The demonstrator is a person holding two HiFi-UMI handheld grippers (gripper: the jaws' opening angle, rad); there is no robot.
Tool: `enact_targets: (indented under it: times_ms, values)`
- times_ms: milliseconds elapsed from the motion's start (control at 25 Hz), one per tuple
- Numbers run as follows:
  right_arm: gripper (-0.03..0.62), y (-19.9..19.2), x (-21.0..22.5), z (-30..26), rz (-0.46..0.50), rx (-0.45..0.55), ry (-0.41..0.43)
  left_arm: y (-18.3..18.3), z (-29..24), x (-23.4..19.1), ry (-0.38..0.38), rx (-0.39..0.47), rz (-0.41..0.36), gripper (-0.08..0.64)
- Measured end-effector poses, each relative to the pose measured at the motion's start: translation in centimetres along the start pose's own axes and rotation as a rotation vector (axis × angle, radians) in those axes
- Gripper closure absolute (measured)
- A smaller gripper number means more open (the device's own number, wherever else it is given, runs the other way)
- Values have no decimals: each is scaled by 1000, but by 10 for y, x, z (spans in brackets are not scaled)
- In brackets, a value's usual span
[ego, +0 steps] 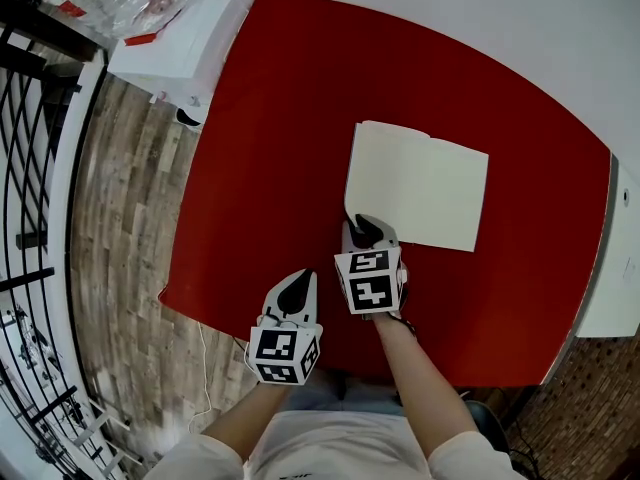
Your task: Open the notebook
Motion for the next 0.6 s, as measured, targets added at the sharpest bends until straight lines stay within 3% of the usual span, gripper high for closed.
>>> enact_targets:
  times_ms: [280,600]
  values:
    - [472,-3,-3,-2,-73,20,45,-1,0,-4,-4,-4,0,554]
    - [468,-4,-3,-3,-67,26,41,-4,1,-4,-8,-9,-5,554]
Point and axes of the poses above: the fingertips, and each gripper's own axes: z backward along the fingers, x to its right, y out of its top, the point moved 6 cm from there along z, backward along the fingers, and after that the axes turned 1 degree about y, right-handed, at the moved point
